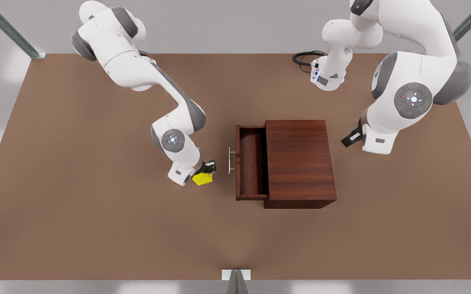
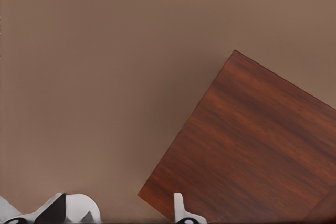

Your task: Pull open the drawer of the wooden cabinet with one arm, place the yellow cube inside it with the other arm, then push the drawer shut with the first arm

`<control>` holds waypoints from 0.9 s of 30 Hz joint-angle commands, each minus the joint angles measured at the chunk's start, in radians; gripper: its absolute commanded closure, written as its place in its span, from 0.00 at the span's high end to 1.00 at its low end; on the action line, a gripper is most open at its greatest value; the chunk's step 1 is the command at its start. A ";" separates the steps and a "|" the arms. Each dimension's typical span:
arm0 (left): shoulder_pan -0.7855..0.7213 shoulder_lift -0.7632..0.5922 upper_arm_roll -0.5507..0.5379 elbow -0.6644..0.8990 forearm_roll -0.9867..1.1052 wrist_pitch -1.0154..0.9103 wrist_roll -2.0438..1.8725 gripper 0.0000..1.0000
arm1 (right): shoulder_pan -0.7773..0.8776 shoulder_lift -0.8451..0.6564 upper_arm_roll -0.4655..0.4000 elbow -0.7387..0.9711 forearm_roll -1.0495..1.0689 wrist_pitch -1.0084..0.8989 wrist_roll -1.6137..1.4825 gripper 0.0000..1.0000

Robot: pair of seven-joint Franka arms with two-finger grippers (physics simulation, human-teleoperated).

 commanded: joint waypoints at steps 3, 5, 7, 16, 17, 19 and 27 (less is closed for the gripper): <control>-0.007 -0.019 -0.028 -0.035 -0.040 0.004 0.589 1.00 | 0.095 -0.020 0.002 0.123 -0.070 -0.023 -0.531 0.63; -0.002 -0.019 -0.028 -0.037 -0.044 0.002 0.590 1.00 | 0.138 -0.002 0.001 0.206 -0.087 -0.023 -0.635 0.63; -0.001 -0.019 -0.028 -0.038 -0.044 0.001 0.590 1.00 | 0.167 0.034 0.001 0.229 -0.087 -0.018 -0.762 0.63; -0.001 -0.017 -0.029 -0.038 -0.044 0.004 0.592 1.00 | 0.264 0.135 -0.009 0.254 -0.093 0.057 -1.011 0.63; -0.001 -0.017 -0.029 -0.038 -0.044 0.002 0.592 1.00 | 0.268 0.141 -0.009 0.254 -0.093 0.068 -1.010 0.63; -0.001 -0.017 -0.029 -0.038 -0.044 0.002 0.592 1.00 | 0.272 0.153 -0.009 0.254 -0.093 0.080 -1.014 0.63; 0.001 -0.017 -0.029 -0.038 -0.044 0.002 0.593 1.00 | 0.264 0.178 -0.010 0.237 -0.092 0.126 -1.017 0.63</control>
